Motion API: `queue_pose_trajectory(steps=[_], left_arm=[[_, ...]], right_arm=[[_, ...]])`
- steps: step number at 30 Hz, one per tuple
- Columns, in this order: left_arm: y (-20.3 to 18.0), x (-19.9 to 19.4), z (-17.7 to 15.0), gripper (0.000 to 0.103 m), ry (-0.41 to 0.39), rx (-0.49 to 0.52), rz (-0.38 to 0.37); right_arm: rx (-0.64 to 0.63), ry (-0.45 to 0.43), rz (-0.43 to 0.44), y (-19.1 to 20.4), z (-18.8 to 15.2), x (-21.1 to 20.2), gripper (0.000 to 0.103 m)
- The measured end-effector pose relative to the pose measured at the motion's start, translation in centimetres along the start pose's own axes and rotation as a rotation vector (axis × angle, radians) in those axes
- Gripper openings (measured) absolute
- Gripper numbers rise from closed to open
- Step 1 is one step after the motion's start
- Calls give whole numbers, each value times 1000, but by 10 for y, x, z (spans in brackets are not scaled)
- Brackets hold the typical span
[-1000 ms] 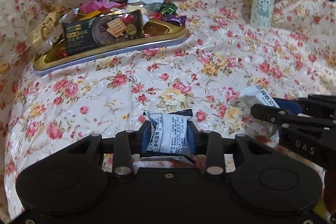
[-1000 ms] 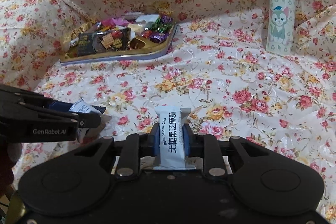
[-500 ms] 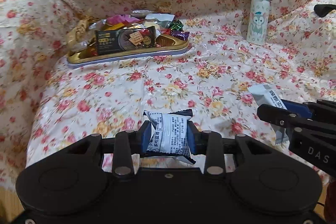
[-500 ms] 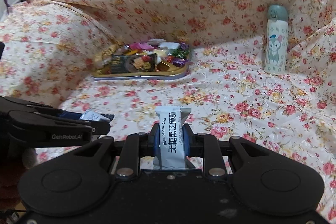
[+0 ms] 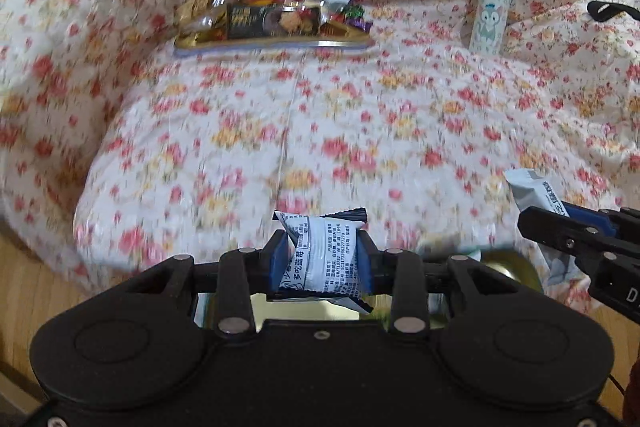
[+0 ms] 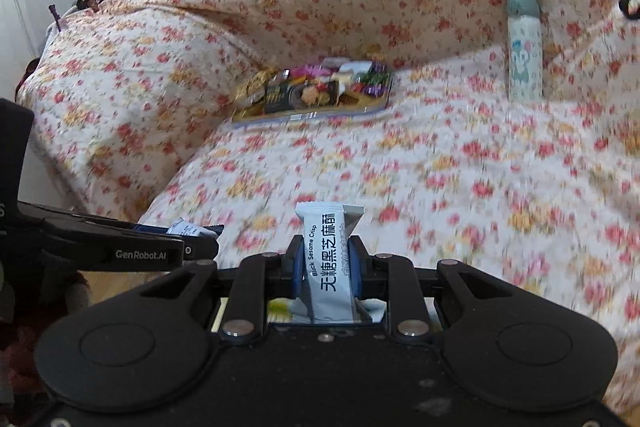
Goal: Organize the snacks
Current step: 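Carry both held packets over the gold tray, then release white-blue packet into tray with left tool while right tool releases sesame packet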
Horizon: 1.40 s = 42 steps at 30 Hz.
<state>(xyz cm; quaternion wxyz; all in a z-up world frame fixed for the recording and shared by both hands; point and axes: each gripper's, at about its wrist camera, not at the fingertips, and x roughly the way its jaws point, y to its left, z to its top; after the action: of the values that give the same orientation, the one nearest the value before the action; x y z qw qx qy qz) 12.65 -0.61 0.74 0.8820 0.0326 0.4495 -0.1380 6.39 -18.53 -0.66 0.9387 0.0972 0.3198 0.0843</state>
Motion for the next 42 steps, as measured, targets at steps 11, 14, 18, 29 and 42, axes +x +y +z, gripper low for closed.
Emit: queue_pose_trajectory(steps=[11, 14, 18, 29, 42], left_arm=[[2, -2, -42, 44, 31, -47, 31], [0, -5, -50, 44, 39, -67, 26], [-3, -7, -59, 44, 60, -106, 4], [-24, -7, -76, 46, 59, -63, -9], [-16, -23, -87, 46, 13, -109, 76]], right_arm=[[-25, 80, 36, 21, -49, -16, 24], [-24, 107, 41, 25, -58, -18, 24], [-3, 142, 24, 26, -66, -18, 24], [64, 200, -34, 12, -78, -6, 24], [-33, 157, -66, 28, -77, 5, 25]])
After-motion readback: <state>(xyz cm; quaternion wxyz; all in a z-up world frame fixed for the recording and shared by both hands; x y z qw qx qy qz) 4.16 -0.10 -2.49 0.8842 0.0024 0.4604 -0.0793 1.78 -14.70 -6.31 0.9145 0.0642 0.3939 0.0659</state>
